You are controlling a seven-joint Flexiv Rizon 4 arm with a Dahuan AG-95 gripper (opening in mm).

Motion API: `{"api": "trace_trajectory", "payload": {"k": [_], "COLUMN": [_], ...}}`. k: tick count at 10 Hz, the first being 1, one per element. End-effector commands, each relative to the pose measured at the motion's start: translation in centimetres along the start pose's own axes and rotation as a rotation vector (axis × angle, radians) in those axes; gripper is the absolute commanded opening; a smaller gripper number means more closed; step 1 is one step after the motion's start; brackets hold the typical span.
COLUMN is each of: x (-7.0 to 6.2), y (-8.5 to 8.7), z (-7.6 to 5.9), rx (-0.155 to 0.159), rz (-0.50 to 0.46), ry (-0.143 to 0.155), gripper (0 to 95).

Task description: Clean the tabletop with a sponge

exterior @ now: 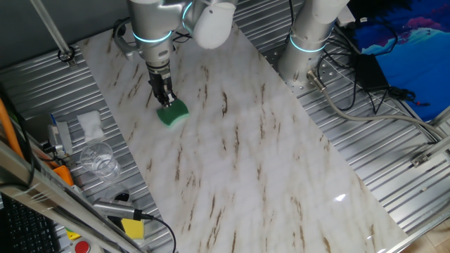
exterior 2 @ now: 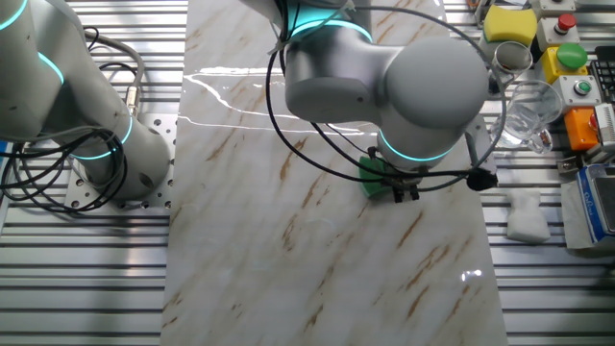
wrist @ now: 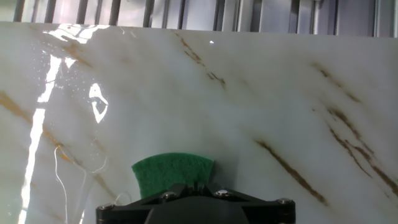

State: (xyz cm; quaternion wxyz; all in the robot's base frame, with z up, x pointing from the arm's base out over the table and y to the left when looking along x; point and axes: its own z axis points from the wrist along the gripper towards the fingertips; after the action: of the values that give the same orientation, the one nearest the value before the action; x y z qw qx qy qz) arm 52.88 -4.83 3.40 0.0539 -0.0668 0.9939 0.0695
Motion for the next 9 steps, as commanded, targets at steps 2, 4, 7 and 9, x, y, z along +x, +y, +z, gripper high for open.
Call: {"api": "trace_trajectory", "payload": {"k": [2,4,7,9], "x": [0.02,0.02,0.02,0.02], "y": [0.04,0.04,0.04,0.04], "z": [0.0,0.0,0.0,0.0], "rx": [0.005,0.01,0.009,0.01], "rz": [-0.001,-0.013,-0.027,-0.032], "ry": [0.0,0.004,0.008,0.015], "gripper": [0.0,0.0,0.0,0.0]}}
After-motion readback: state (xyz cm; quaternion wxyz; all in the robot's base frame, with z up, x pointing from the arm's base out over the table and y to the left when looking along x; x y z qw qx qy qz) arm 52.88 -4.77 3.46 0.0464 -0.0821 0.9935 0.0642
